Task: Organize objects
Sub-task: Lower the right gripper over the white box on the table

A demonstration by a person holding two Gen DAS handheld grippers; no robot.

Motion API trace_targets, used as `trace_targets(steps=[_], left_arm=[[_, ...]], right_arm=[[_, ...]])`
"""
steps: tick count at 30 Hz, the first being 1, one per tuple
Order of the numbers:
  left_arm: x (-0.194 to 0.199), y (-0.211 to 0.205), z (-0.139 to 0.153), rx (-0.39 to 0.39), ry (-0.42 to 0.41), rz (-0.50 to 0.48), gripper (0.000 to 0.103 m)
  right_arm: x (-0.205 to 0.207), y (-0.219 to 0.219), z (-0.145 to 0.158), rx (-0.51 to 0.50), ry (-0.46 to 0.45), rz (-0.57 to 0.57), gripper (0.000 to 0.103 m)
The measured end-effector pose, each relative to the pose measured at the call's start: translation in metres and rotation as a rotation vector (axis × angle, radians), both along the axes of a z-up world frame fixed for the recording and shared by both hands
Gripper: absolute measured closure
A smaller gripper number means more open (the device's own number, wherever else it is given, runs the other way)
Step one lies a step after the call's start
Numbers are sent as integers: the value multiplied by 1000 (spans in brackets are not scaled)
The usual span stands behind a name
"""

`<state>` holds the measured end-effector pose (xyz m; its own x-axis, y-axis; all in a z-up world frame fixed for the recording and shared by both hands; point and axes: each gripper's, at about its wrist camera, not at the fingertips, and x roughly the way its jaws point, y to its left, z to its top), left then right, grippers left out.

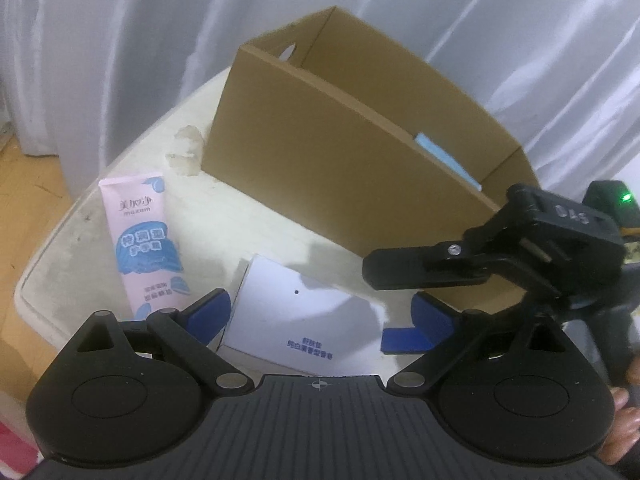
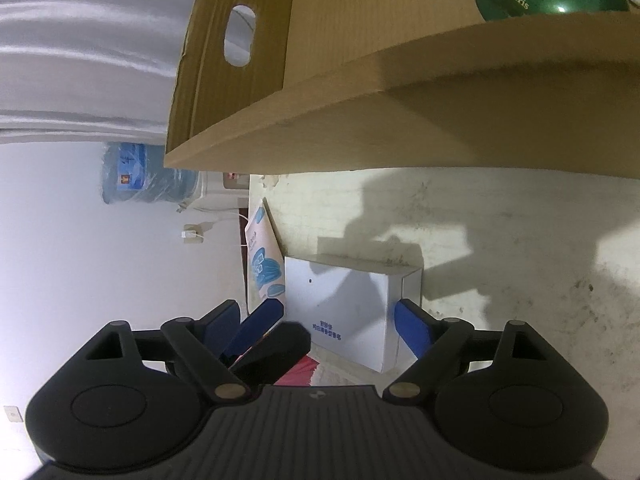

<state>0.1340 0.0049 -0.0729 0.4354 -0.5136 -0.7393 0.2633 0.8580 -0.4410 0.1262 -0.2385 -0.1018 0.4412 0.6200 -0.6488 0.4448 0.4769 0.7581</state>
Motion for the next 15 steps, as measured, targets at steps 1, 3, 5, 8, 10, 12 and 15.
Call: trace_targets(steps=[1,3,5,8,10,12,15], left_arm=[[1,-1,-1,6,6,-3,5],[2,-4,-2,23,7,-9,5],[1,-5,-1,29,7,-11,4],[-2,-5,-1,20,16,-9,4],[-5,-7,-1,12,23,-19,3],[-10,-12,-1,13,24,-33,3],[-17,-21,-1,14,25,-56,2]], right_arm=[[0,0,0,1,2,1,15],[2,1,0,1,5,4,14],[3,1,1,0,8,10,14],[2,0,2,-10,12,21,13],[1,-2,4,-23,11,32,12],[-1,-4,5,-37,12,37,12],[-7,-9,7,-64,8,41,12]])
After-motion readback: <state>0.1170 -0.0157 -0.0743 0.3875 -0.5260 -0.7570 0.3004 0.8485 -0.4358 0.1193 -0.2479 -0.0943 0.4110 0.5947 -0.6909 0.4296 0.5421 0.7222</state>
